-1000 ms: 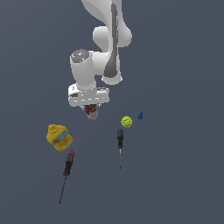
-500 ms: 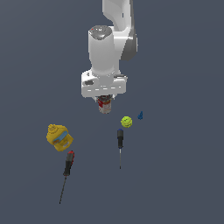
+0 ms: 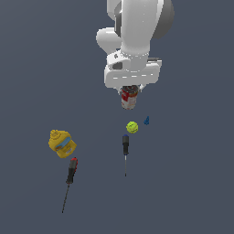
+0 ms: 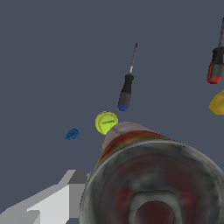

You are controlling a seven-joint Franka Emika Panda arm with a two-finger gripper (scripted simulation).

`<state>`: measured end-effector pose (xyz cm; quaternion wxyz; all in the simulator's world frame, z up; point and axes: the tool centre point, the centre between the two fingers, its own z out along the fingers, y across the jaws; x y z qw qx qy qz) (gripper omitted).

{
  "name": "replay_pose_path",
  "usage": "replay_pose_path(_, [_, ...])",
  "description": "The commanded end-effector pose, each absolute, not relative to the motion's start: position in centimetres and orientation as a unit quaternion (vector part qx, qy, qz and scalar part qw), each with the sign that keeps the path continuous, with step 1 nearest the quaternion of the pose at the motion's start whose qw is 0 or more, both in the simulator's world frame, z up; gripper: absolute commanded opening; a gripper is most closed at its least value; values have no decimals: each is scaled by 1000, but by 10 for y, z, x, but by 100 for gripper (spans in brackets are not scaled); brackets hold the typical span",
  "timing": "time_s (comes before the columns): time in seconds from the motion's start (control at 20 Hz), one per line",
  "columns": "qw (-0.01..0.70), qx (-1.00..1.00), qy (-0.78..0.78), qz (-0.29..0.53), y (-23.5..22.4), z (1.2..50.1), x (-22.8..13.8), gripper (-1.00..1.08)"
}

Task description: Pick up a designated object from a clutter of objects.

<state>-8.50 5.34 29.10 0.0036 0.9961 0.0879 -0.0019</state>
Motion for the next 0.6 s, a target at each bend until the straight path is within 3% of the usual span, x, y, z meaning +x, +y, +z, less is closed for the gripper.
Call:
replay_pose_path(0.0, [3,996,88,-1,77,315,-81,-100])
replay_pose_path(0.55, [1,996,88,0,165,398,-64,-100])
